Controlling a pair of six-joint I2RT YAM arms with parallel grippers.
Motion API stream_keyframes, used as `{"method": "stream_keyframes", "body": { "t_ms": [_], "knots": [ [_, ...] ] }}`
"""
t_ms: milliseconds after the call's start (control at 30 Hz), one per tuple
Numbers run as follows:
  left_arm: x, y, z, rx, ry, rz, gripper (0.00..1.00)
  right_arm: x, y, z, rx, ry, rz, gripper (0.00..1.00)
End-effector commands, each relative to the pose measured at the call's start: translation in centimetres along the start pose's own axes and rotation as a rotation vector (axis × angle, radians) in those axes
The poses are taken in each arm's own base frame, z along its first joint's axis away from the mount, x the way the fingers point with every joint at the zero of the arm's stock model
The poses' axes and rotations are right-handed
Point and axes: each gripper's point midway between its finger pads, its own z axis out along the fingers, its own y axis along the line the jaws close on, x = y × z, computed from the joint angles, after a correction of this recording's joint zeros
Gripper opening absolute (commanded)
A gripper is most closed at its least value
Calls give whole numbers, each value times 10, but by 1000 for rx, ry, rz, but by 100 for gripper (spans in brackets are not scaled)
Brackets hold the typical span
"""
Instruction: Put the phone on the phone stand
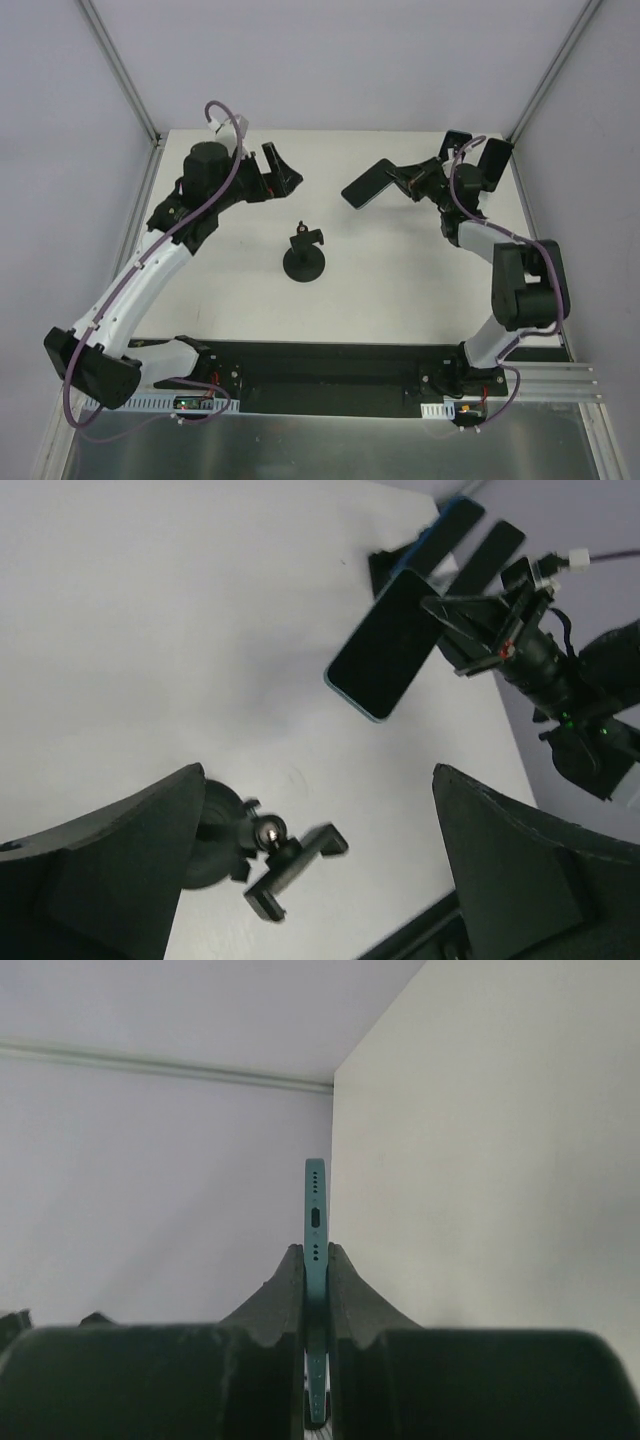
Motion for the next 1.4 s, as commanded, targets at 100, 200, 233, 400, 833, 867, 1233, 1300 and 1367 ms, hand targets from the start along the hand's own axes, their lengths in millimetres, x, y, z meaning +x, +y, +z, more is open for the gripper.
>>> {"method": "stream_keyframes", "body": {
  "t_ms": [100,200,233,400,833,867,1233,1300,1367],
  "knots": [
    [56,-68,-37,587,-28,-322,91,44,99,-84,-147,-71,-238,1],
    [57,-86,-59,719,-84,-313,89,60,127,-111,-163,-93,-293,1],
    [60,-93,-63,741,-75,-300,87,62,127,-116,-147,-104,-286,1],
    [73,-142,-85,893,-98,-259,81,84,162,-154,-232,-144,-293,1],
    [86,-191,-105,1052,-217,-301,42,104,185,-182,-319,-262,-255,1],
    [96,-191,-109,1052,-216,-273,43,102,187,-188,-322,-279,-283,1],
    [120,-150,-86,784,-169,-333,56,97,212,-215,-397,-319,-276,1],
    [120,-158,-84,809,-161,-339,56,97,216,-218,-416,-318,-268,1],
    [119,-163,-83,823,-152,-356,56,98,219,-222,-431,-322,-269,1]
  ]
}}
